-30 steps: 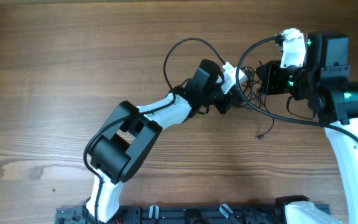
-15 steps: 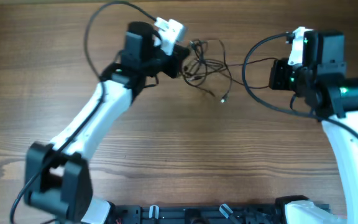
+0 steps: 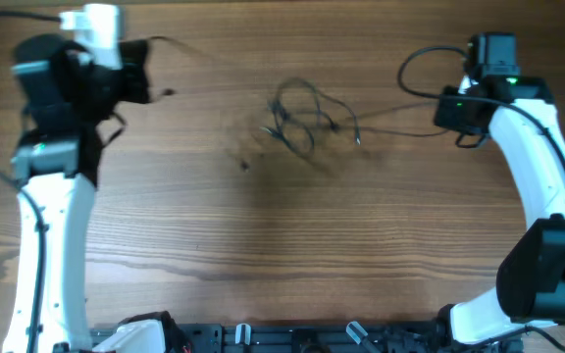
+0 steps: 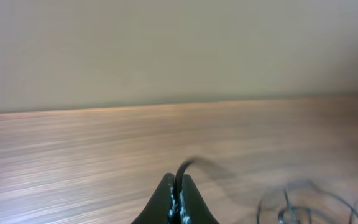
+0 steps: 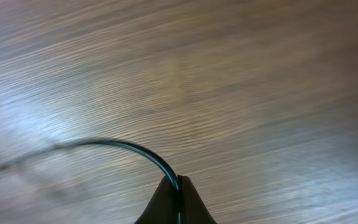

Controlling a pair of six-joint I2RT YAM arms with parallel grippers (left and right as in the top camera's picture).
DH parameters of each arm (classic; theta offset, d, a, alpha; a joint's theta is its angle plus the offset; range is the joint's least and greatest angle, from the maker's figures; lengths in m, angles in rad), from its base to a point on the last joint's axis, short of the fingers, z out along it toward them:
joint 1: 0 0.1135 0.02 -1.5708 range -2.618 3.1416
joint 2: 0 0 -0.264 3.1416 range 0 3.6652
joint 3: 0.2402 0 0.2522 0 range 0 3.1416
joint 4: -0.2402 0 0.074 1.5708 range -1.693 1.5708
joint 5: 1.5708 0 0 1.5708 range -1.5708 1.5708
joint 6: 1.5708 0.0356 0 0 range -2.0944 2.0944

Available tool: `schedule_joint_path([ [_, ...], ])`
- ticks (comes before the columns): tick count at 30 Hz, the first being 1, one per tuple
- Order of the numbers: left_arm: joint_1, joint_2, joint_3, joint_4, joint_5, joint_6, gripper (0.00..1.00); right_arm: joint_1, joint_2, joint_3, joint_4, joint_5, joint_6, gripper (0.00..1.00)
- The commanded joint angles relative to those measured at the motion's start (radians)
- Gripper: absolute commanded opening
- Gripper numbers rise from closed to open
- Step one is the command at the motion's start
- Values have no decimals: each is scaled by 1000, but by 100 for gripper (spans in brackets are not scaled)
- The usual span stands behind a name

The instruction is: Untangle cables

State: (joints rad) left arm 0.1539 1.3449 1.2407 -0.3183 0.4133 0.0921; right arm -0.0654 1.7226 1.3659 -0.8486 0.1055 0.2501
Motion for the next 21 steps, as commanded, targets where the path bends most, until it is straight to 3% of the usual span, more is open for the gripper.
schedule_joint_path([
  [1, 103, -63, 7, -12, 23, 12, 4, -61, 23, 7, 5, 30, 15, 4],
  [4, 130, -61, 7, -38, 92, 12, 4, -61, 23, 6, 3, 16, 14, 4],
  [14, 97, -60, 7, -62, 92, -3, 4, -50, 23, 1, 6, 98, 46, 4],
  [15, 97, -60, 7, -69, 92, -3, 4, -50, 23, 1, 8, 98, 45, 8],
  [16, 97, -60, 7, -76, 92, -3, 4, -50, 23, 1, 14, 97, 45, 51],
  [19, 97, -60, 7, -81, 95, -3, 4, -50, 23, 1, 44, 74, 39, 70],
  [21, 97, -63, 7, -89, 95, -3, 4, -49, 23, 1, 74, 66, 37, 77],
])
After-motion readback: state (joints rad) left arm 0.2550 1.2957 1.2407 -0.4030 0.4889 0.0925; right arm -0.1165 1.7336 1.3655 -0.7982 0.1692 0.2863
